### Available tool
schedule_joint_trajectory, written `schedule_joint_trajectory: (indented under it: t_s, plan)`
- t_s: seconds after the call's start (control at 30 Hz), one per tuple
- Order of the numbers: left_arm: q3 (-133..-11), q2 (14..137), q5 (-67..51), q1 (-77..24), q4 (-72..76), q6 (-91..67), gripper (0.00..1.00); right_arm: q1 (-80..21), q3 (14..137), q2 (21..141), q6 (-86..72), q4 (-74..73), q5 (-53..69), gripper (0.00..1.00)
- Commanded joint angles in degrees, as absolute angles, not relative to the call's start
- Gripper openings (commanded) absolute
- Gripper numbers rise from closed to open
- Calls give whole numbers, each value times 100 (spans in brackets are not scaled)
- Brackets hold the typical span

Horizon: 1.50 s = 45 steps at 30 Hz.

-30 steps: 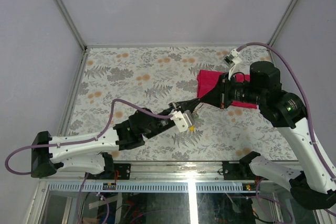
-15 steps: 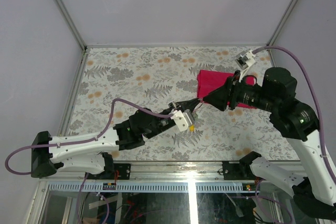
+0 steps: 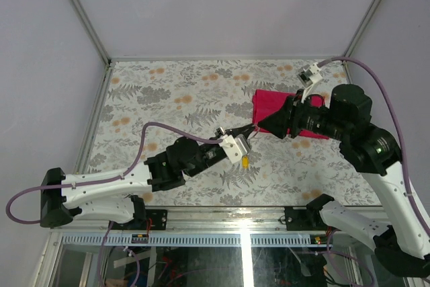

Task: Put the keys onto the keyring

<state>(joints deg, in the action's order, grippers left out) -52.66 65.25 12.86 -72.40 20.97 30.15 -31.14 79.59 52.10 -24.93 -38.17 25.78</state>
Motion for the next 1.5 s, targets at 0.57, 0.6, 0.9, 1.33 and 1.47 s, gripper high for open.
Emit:
schedule_joint_trajectory:
  t_s: [0.57,0.6,0.9,1.33,1.47]
  plan:
    - [-5626,6650,1385,-7276,2294,2883,0,-3156,7848,5494,-2433,-3935,2904,39]
    - [-5625,6650,1387,-7275,2294,2890,0,-3155,7850,5500,-2422,-3972,2887,39]
    - [-5634,6657,1393,-7272,2294,2900,0,-3162,7875,5573,-2399,-4048,2994,31]
    - [-5649,6684,1332,-7275,2157,2958,7,-3159,7952,5512,-2435,-3946,2921,0]
    - [-5642,6691,1318,-7272,2114,3001,14,-3157,8000,5504,-2423,-3971,2879,0]
